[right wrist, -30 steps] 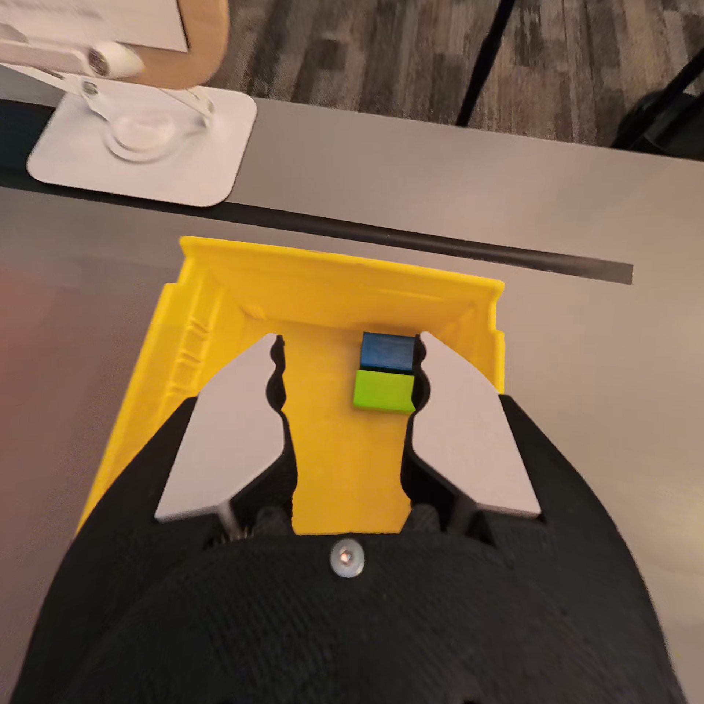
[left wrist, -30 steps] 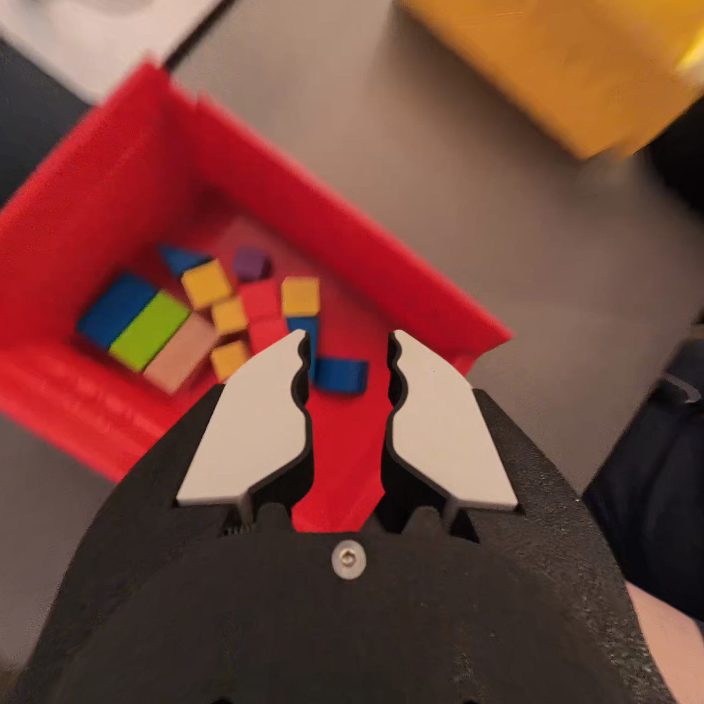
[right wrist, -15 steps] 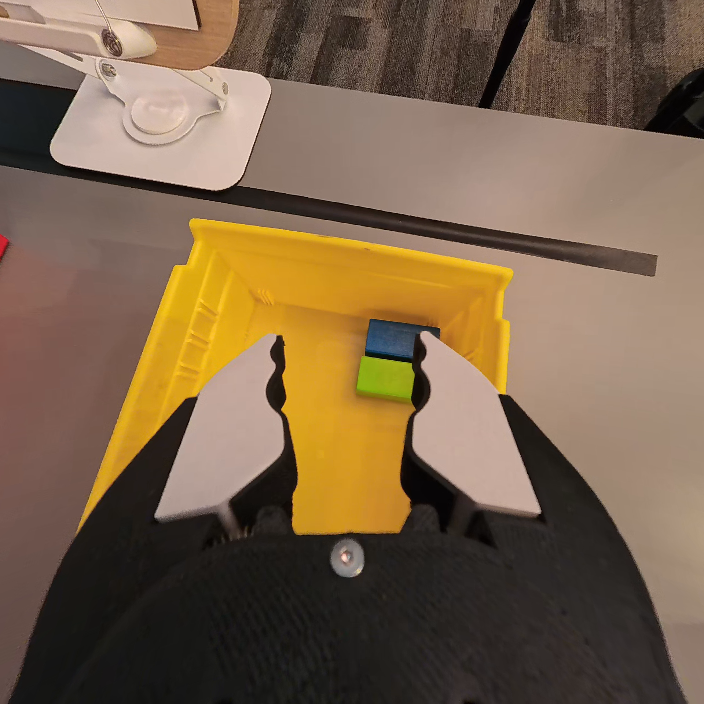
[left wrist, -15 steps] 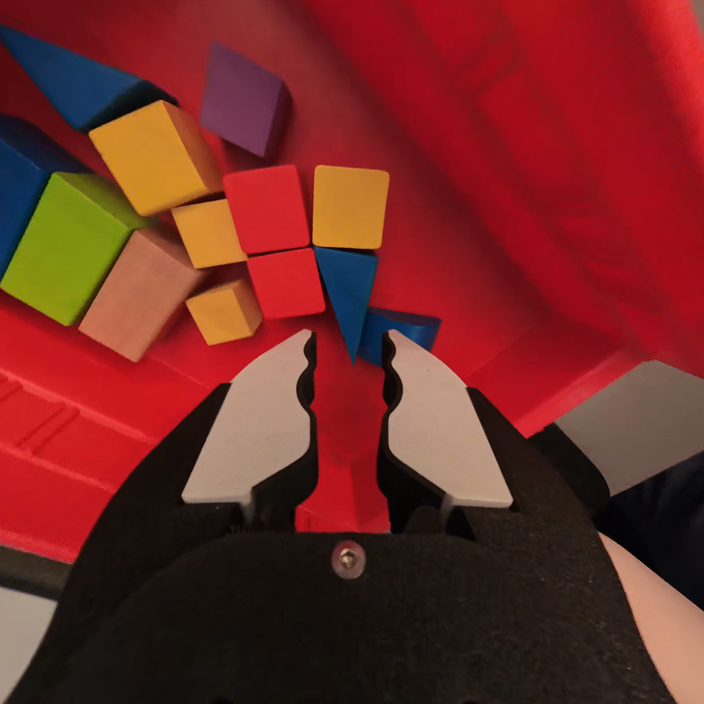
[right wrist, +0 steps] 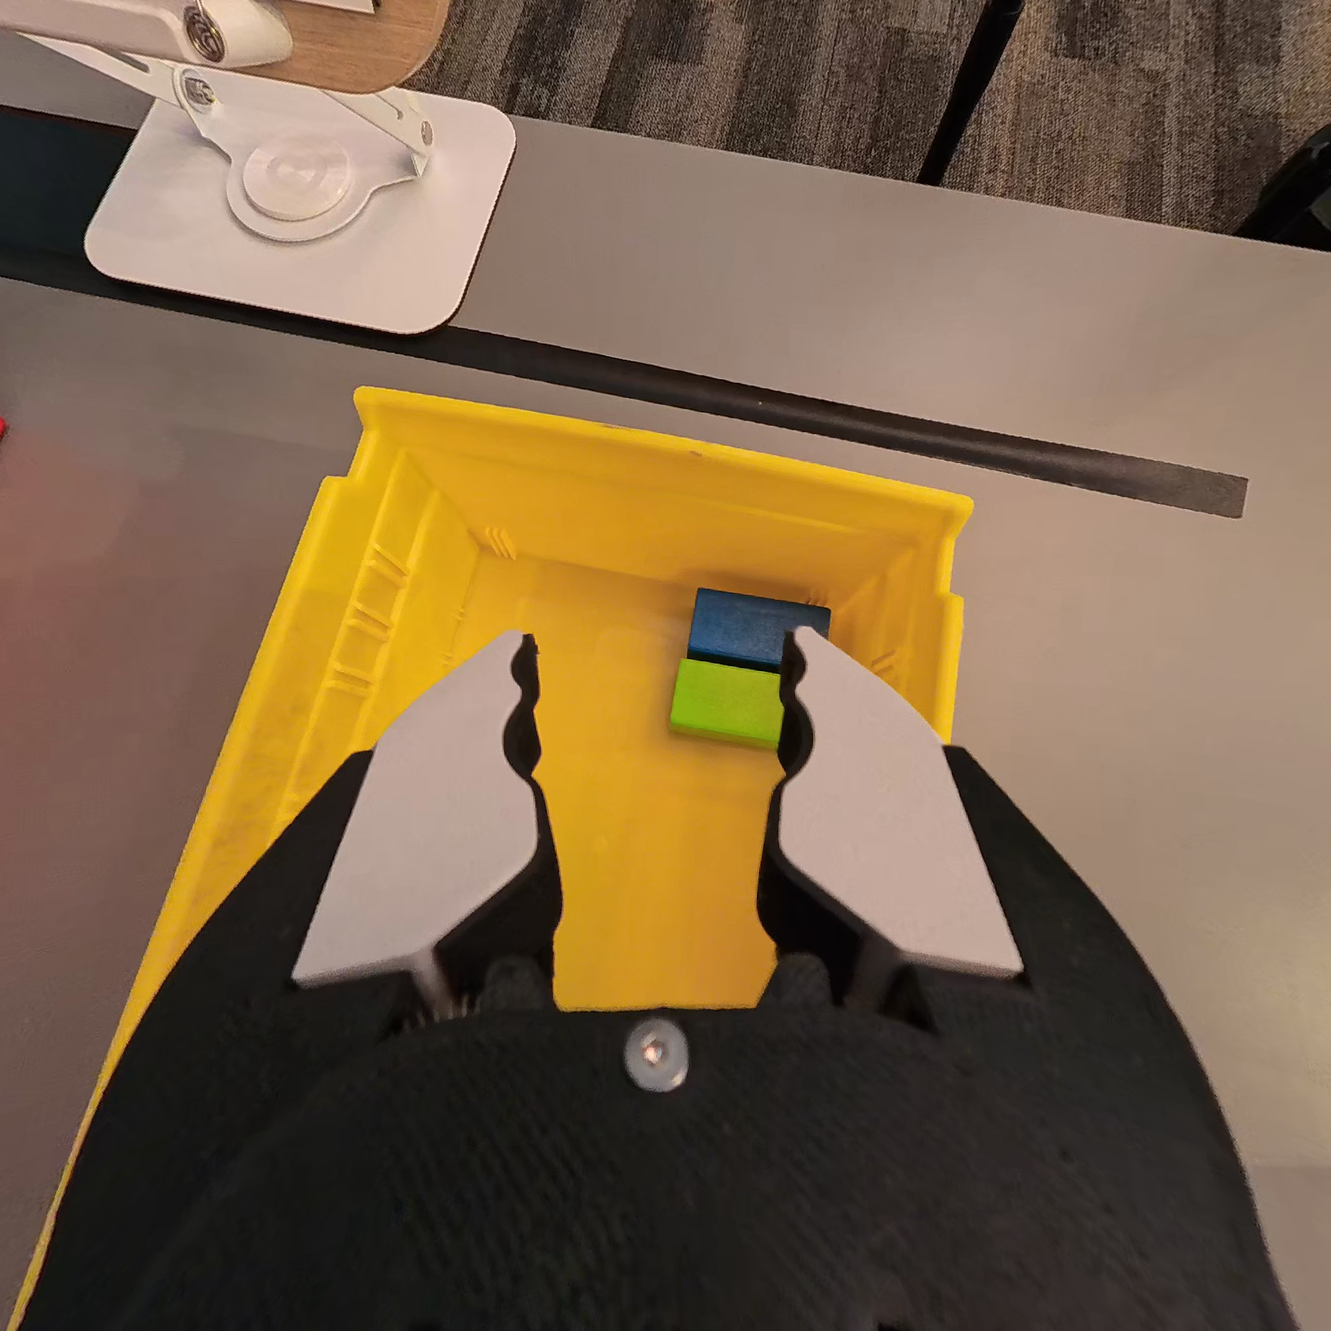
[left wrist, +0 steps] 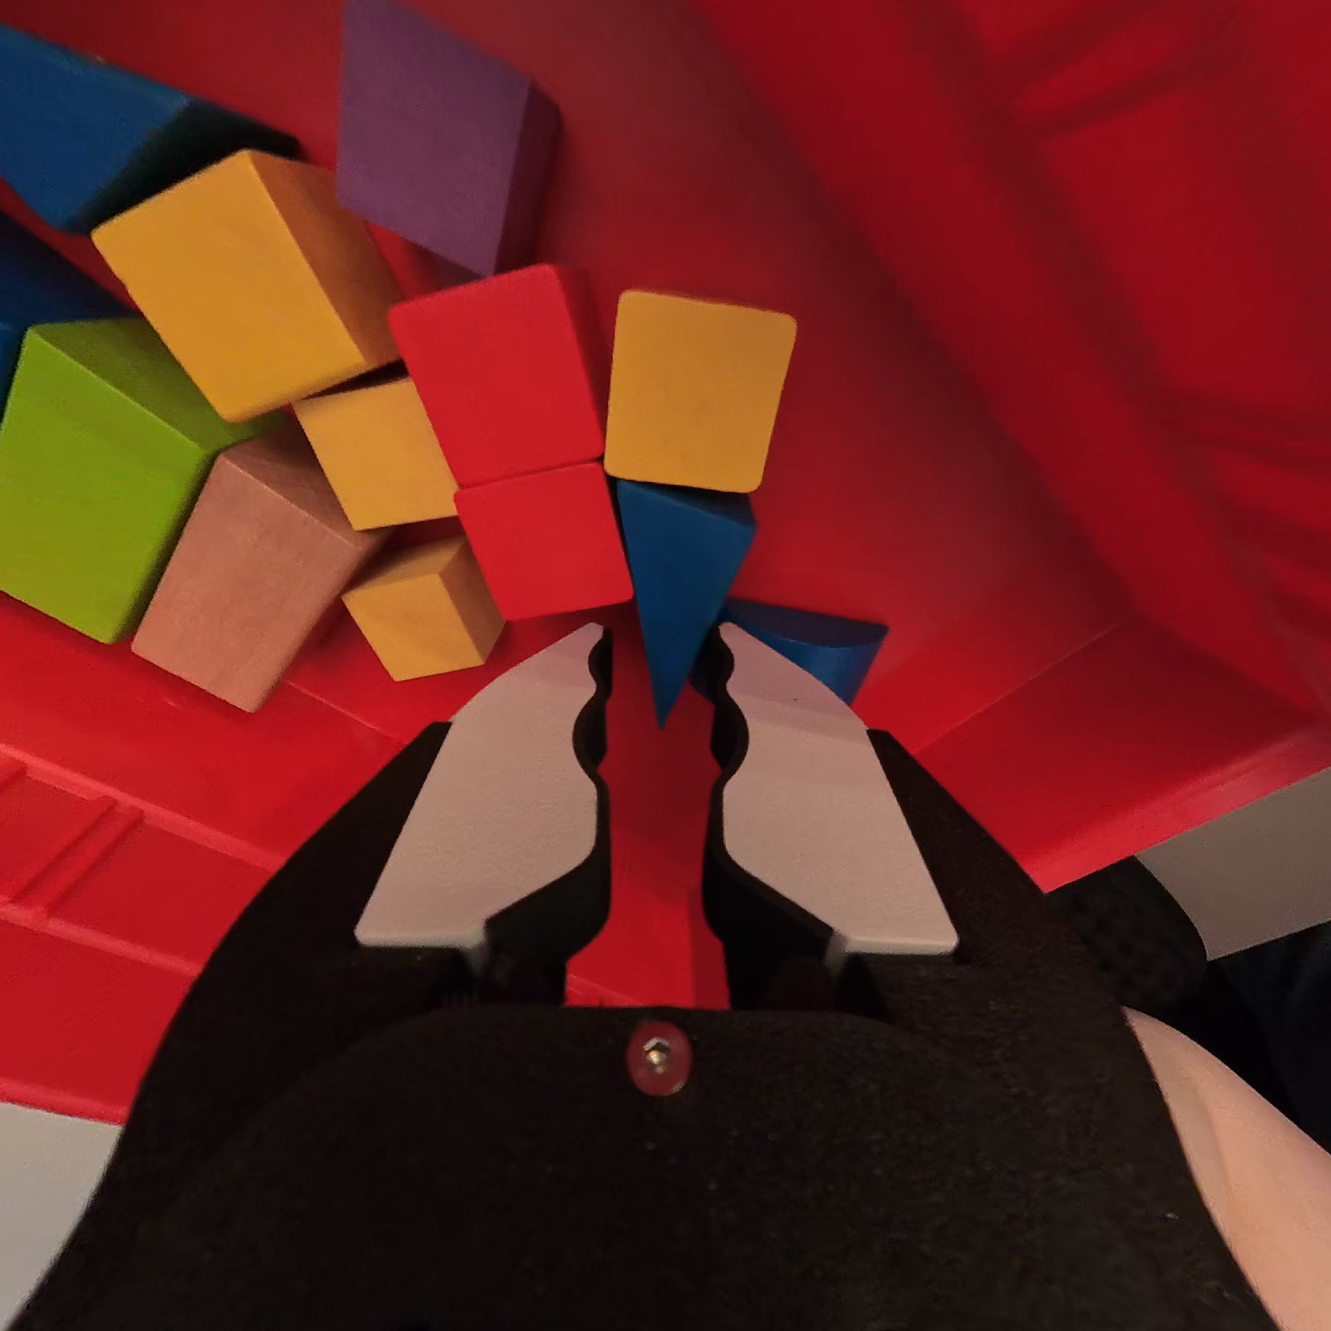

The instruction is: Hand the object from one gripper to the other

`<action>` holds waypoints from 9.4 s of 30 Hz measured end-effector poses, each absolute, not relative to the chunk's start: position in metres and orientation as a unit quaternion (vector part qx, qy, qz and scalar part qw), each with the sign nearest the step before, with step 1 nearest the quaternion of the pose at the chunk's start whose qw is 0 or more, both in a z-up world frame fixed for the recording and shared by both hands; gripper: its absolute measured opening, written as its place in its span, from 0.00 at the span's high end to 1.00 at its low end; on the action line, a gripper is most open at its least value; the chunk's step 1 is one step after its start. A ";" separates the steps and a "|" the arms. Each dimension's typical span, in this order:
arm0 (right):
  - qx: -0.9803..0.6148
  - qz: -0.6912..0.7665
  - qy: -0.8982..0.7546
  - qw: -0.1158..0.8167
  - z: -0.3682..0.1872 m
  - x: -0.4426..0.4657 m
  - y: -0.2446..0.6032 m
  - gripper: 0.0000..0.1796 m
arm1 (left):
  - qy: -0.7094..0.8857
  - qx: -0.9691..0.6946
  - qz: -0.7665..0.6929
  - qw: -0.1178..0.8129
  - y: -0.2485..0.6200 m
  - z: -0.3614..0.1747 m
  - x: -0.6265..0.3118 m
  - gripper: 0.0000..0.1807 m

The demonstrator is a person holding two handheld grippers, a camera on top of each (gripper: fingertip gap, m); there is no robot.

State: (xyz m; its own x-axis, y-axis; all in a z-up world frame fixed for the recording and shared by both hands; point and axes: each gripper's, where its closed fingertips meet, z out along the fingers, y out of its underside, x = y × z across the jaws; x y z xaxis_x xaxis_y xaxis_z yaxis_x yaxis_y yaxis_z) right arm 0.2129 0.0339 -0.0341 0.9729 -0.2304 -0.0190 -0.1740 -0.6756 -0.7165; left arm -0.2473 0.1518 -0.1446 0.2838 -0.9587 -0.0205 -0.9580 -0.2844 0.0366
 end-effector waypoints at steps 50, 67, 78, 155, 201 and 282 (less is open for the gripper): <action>-0.810 0.389 -0.165 0.407 0.018 -0.082 0.054 0.81 | -0.742 0.548 -0.035 -0.384 0.065 -0.007 -0.095 0.90; -0.881 0.027 0.088 0.465 -0.010 0.192 0.036 0.81 | -0.676 0.594 0.092 -0.426 0.067 0.031 -0.099 0.72; -0.927 -0.107 0.108 0.343 -0.098 0.213 0.051 0.82 | -0.670 0.603 0.098 -0.421 0.070 0.029 -0.100 0.74; -0.947 0.019 0.085 0.308 -0.079 0.197 0.027 0.86 | -0.736 0.643 0.082 -0.197 0.156 -0.134 -0.174 0.72; -0.928 -0.045 -0.018 0.370 -0.050 0.179 0.049 0.86 | -0.689 0.656 0.161 -0.263 0.146 -0.052 -0.196 0.81; -0.982 -0.132 0.065 0.118 -0.127 0.231 -0.009 0.76 | -0.671 0.656 0.208 -0.275 0.114 0.000 -0.227 0.75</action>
